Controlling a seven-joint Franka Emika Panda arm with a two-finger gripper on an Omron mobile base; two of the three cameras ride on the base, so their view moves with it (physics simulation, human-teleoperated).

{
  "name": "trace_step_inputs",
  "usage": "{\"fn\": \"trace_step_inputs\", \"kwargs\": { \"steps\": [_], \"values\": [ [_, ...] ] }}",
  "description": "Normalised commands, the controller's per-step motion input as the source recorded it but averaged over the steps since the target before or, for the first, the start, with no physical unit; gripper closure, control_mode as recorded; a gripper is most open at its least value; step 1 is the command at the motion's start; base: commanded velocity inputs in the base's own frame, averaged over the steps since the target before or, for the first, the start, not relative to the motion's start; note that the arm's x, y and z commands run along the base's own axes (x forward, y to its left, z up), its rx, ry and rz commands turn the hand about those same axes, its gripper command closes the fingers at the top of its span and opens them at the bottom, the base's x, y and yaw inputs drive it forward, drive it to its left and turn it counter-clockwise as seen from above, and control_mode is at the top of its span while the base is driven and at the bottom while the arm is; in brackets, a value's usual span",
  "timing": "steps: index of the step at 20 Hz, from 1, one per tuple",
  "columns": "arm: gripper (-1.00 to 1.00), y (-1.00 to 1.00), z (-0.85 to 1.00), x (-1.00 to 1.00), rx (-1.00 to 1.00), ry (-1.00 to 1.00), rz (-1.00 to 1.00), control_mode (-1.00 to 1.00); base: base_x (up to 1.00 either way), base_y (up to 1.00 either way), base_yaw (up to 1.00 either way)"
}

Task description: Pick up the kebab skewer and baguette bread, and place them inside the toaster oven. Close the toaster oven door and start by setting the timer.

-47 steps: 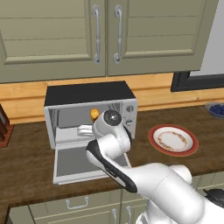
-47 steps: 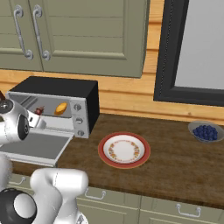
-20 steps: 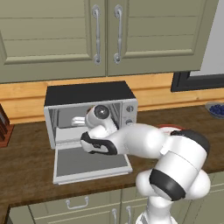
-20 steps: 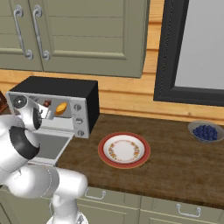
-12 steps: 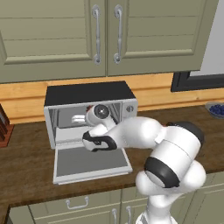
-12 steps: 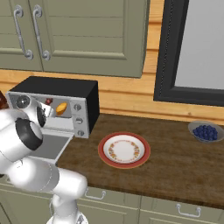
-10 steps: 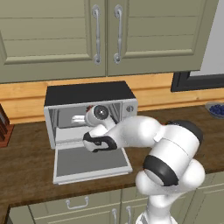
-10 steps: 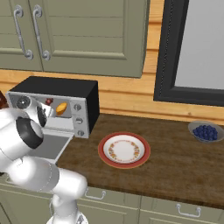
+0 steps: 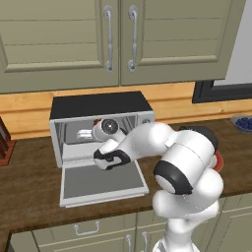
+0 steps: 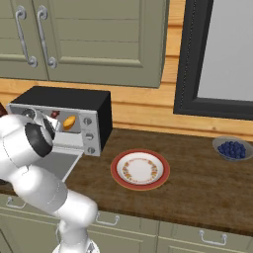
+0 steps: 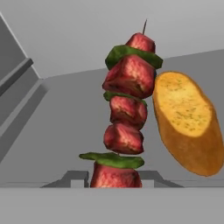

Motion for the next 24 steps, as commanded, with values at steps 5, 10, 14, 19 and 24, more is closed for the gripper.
{"fn": "trace_step_inputs", "kwargs": {
  "steps": [5,10,14,19,24],
  "values": [
    [1.00,0.12,-0.01,0.27,0.00,0.00,0.00,-1.00,0.00,0.00,0.00],
    [1.00,0.00,-0.31,0.04,0.00,0.00,0.00,-1.00,0.00,0.00,0.00],
    [1.00,0.00,-0.28,0.02,0.00,0.00,0.00,-1.00,0.00,0.00,0.00],
    [1.00,0.00,-0.04,0.16,0.00,0.00,0.00,-1.00,0.00,0.00,0.00],
    [-1.00,0.00,0.00,0.05,0.00,0.00,0.00,-1.00,0.00,0.00,0.00]
  ]
}}
